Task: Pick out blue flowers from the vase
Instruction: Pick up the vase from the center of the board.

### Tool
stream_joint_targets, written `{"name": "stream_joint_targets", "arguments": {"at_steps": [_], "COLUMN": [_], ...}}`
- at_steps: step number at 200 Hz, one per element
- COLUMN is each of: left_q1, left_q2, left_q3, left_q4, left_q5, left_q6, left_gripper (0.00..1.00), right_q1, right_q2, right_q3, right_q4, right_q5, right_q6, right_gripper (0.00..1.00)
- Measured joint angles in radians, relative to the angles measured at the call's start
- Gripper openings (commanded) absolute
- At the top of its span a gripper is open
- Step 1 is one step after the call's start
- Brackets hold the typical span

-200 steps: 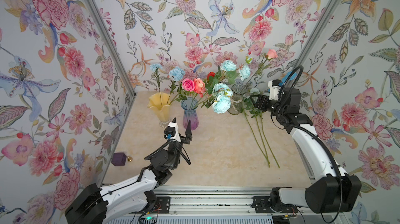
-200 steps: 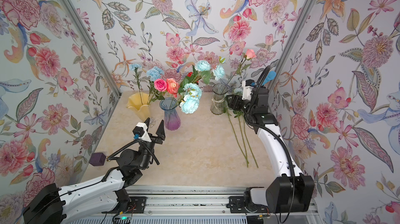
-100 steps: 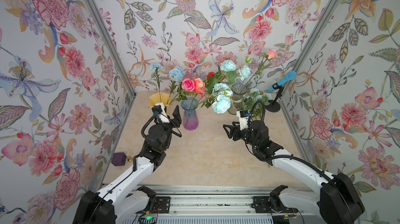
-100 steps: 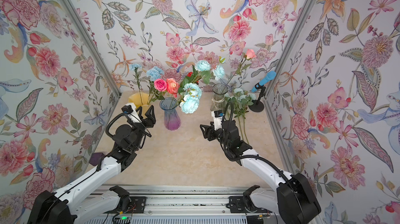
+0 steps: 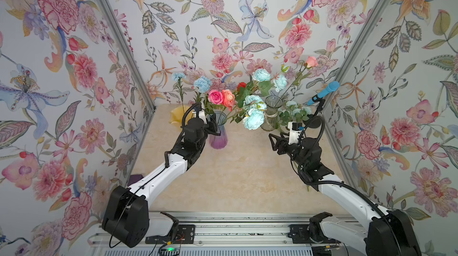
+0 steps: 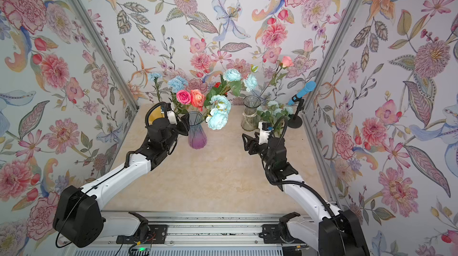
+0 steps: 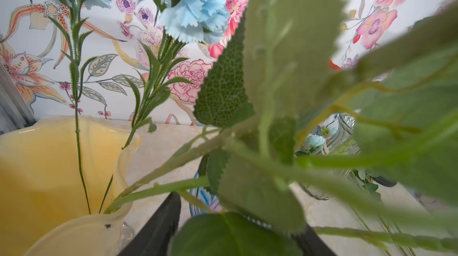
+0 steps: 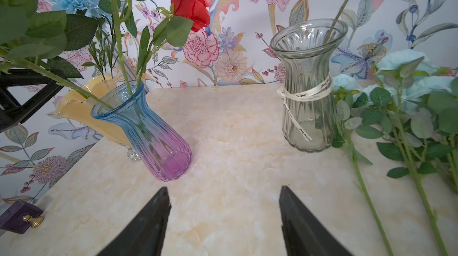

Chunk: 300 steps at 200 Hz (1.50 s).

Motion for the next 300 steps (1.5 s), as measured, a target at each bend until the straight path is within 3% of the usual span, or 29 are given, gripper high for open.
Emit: {"name": "stream_joint_targets", "arguments": {"at_steps": [45, 103, 167, 219, 272, 300], "left_q1": [0.028, 0.130, 0.137, 0.137, 0.131, 0.131], "left_q2": [0.075, 0.126, 0.228, 0.236, 0.286, 0.295], "left_q3": [0.080, 0.179, 0.240, 0.264, 0.319, 0.333], "left_q4": [-0.114, -0.226, -0.301, -0.340, -0.359, -0.369], "left_q5": [0.012, 0.160, 0.267, 0.285, 0.305, 0.325], "left_q6": [-0.001, -0.019, -0.020, -0.019, -0.018, -0.016], "left_gripper": [0.54, 0.54, 0.52, 0.40, 0.33, 0.24], "right_q1": [-0.003, -0.012, -0.022, -0.026, -0.028, -0.029], "right_q2": [0.004, 0.010, 0.015, 0.018, 0.023, 0.023], "right_q3": [0.000, 0.000, 0.000, 0.000, 0.000, 0.000], "right_q4": [0.009, 0.009, 0.009, 0.009, 0.009, 0.010], "right_q5": [-0.019, -0.034, -0.042, -0.049, -0.057, -0.060], "right_q6": [0.013, 0.022, 0.029, 0.036, 0.037, 0.040], "right_gripper": [0.71, 0.71, 0.71, 0.71, 0.71, 0.71]}}
